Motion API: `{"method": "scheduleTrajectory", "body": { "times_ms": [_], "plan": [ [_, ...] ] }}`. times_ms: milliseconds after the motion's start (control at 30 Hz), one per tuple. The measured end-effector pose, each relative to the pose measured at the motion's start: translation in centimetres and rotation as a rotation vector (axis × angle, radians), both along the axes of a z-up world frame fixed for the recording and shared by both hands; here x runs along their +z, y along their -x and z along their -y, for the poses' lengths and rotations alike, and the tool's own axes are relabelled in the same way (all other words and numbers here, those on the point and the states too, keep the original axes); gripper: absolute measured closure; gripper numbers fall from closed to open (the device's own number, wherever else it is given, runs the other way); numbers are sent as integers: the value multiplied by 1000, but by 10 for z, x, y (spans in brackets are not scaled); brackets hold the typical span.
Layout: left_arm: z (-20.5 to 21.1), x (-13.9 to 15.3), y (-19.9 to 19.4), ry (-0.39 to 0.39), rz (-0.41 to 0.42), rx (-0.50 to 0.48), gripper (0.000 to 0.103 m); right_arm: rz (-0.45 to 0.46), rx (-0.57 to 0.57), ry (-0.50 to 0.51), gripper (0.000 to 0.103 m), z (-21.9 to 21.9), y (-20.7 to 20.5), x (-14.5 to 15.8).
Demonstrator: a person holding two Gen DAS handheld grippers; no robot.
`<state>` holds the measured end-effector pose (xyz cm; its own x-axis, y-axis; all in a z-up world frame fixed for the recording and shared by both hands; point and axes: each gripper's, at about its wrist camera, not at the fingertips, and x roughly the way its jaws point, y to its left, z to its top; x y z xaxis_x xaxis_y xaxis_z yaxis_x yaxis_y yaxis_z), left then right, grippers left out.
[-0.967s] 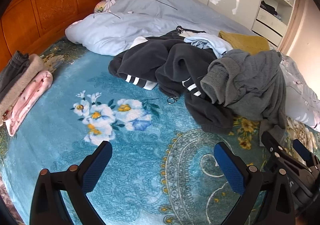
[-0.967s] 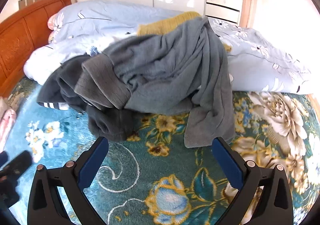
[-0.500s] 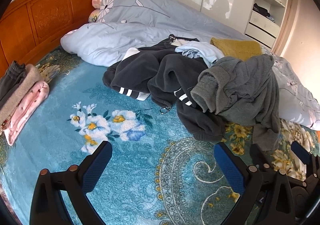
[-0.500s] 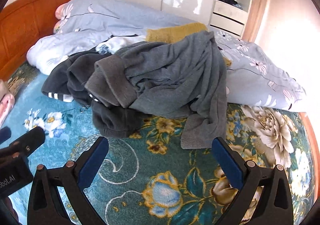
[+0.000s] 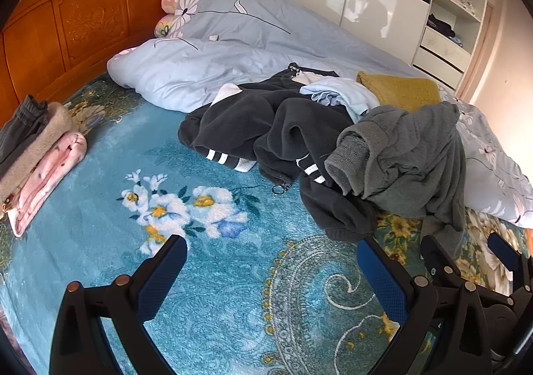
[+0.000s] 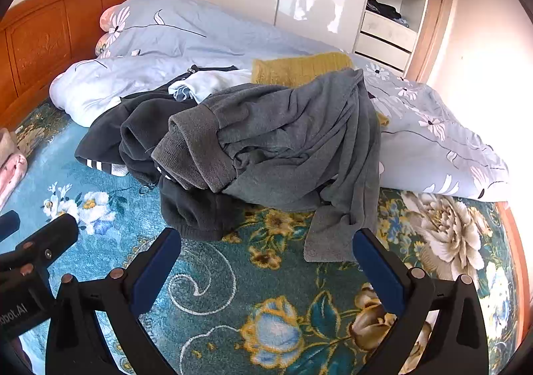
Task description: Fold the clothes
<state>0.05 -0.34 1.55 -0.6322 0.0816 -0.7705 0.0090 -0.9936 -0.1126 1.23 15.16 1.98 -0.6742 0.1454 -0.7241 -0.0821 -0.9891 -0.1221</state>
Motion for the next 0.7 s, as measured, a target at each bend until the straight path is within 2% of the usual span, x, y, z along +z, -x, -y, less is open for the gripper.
{"method": "scheduleTrajectory", "body": {
  "times_ms": [700],
  "plan": [
    [0,-1,-1,-17,10,4,0,26,48,2,0,12,3,1]
  ]
}}
